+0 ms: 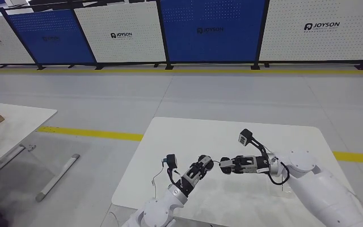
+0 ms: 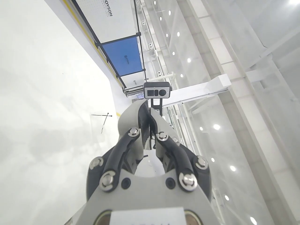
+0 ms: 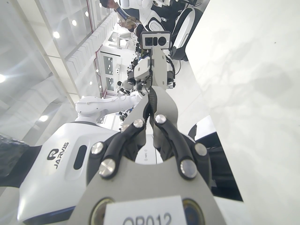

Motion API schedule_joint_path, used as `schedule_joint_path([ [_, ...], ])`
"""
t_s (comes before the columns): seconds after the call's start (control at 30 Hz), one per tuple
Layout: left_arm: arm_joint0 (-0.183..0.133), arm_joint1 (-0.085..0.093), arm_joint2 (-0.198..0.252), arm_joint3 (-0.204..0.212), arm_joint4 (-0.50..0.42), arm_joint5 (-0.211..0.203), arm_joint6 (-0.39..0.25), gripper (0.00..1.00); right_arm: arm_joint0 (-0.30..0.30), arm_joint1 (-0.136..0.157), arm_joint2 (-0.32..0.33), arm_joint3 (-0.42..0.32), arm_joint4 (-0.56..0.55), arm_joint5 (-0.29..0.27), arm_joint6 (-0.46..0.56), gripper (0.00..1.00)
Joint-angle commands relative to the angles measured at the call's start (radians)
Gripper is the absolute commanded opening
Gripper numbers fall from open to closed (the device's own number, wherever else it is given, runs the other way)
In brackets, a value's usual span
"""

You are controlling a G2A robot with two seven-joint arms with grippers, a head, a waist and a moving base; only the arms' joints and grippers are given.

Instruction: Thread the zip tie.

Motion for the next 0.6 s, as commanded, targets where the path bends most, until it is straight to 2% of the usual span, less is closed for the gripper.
schedule_joint_path([
  [0.0, 0.003, 0.0, -0.002, -0.004, 0.001, 0.0, -0.003, 0.34, 0.0, 0.0, 0.0, 0.0, 0.0, 0.0, 0.0, 0.0],
  [0.17, 0.009, 0.001, -0.009, -0.013, -0.001, -0.003, -0.01, 0.3, 0.0, 0.0, 0.0, 0.0, 0.0, 0.0, 0.0, 0.0],
  [0.37, 0.012, 0.001, -0.013, -0.016, -0.001, -0.007, -0.018, 0.15, 0.0, 0.0, 0.0, 0.0, 0.0, 0.0, 0.0, 0.0],
  [0.57, 0.013, 0.0, -0.011, -0.016, 0.001, -0.008, -0.028, 0.06, 0.0, 0.0, 0.0, 0.0, 0.0, 0.0, 0.0, 0.0],
])
